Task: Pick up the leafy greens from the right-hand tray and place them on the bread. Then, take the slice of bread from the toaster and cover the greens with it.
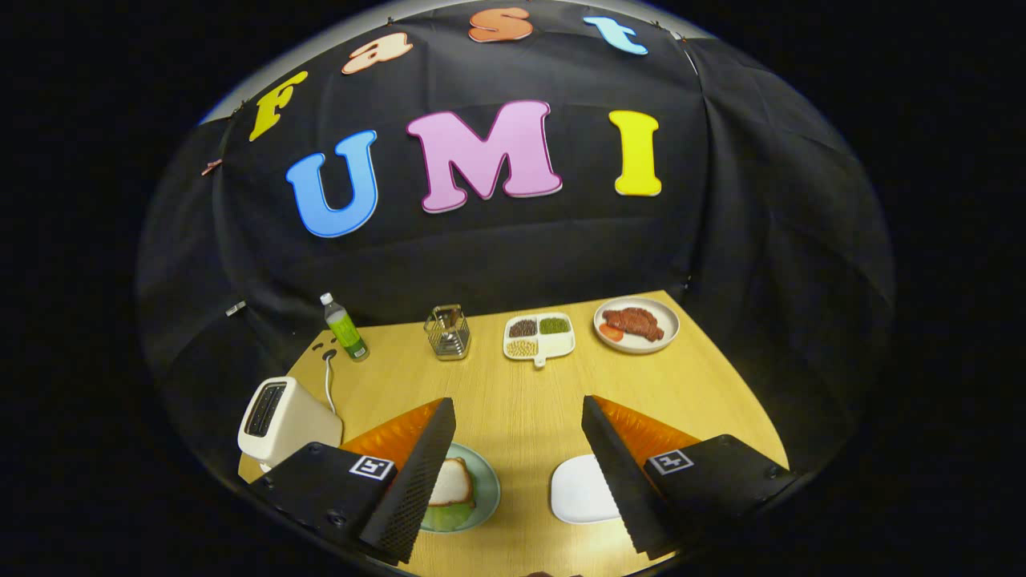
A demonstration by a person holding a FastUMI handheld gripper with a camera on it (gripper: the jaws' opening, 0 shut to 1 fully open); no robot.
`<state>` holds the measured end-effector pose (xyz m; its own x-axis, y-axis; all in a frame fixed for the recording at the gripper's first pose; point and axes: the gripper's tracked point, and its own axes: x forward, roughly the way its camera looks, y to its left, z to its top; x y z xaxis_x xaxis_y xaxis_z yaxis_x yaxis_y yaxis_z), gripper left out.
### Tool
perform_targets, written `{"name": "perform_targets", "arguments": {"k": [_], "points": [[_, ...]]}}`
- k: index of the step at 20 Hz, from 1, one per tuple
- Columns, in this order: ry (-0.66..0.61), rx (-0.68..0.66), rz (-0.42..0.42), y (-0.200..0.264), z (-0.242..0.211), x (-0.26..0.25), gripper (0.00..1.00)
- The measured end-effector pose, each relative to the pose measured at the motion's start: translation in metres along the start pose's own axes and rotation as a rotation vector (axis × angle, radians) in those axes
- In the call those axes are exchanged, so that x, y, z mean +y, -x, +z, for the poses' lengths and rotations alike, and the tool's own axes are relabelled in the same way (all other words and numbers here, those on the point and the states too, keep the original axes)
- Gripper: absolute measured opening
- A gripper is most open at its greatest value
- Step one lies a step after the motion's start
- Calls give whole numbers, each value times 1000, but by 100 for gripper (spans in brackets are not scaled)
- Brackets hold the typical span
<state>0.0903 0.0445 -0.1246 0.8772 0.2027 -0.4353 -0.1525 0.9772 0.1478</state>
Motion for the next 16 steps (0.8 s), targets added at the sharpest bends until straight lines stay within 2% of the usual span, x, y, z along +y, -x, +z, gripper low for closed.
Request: {"name": "perform_targets", "arguments": {"k": [8, 11, 16], "points": [[30, -193, 53, 65, 80, -29, 99], [-7, -229, 98, 100, 84, -42, 99], [55, -259, 112, 135, 60, -76, 98]]}}
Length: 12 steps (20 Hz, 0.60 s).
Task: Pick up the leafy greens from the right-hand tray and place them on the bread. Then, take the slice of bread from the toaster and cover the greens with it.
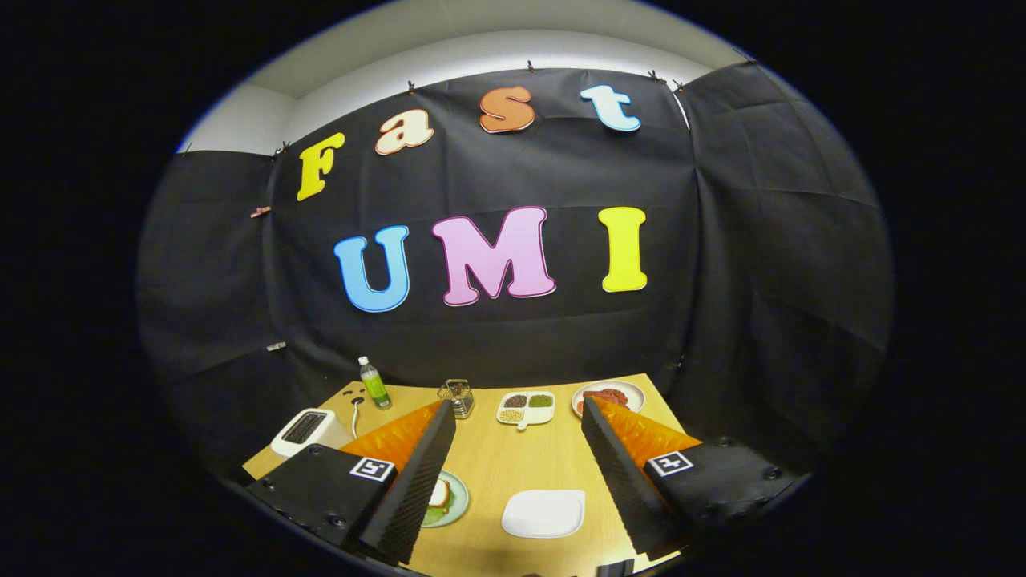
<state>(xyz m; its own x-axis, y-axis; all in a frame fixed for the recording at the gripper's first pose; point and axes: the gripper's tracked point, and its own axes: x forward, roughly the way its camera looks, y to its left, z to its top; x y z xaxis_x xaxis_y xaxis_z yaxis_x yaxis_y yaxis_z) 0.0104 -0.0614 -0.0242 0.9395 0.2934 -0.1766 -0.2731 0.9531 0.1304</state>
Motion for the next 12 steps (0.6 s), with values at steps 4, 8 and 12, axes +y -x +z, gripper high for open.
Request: {"name": "perform_targets", "arguments": {"k": [4, 8, 12], "points": [[61, 30, 22, 13, -28, -12, 98], [98, 42, 39, 17, -41, -18, 98], [105, 57, 62, 19, -50, -13, 99]]}}
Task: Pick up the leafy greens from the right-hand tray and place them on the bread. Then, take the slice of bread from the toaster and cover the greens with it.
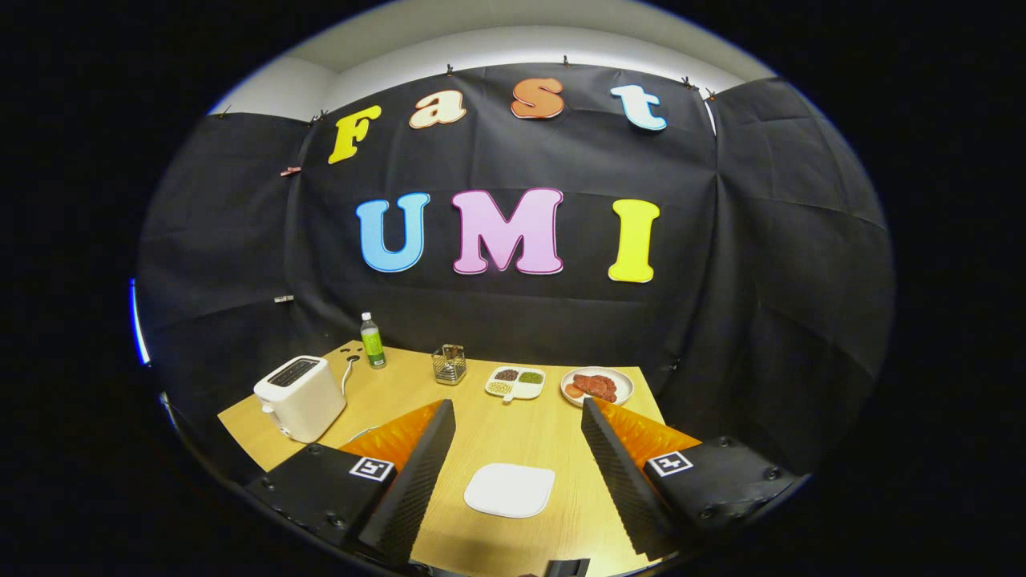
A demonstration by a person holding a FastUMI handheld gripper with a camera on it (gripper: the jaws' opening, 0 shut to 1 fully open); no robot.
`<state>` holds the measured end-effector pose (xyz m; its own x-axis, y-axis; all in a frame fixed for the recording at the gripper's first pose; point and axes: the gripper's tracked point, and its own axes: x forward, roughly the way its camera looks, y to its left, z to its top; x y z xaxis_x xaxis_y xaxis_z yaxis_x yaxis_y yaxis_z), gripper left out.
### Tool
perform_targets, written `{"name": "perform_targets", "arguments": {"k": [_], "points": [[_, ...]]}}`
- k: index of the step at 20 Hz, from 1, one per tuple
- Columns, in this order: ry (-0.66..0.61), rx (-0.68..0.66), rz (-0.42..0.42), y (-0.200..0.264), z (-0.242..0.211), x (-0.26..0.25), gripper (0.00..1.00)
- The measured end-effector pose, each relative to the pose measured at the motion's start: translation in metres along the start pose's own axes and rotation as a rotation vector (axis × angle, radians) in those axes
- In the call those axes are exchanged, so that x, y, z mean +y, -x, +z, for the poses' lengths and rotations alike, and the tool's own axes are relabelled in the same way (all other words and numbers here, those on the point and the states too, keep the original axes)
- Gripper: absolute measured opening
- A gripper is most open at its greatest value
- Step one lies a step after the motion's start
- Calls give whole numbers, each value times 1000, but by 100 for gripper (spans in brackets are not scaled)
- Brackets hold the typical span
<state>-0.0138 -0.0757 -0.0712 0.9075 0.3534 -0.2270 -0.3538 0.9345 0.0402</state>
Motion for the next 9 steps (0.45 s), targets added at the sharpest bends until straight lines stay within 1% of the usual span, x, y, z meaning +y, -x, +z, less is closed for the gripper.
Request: {"name": "perform_targets", "arguments": {"k": [3, 6, 9], "points": [[1, 5, 19, -4, -4, 4, 99], [-18, 53, 44, -8, -18, 9, 99], [-19, 63, 59, -10, -21, 15, 98]]}}
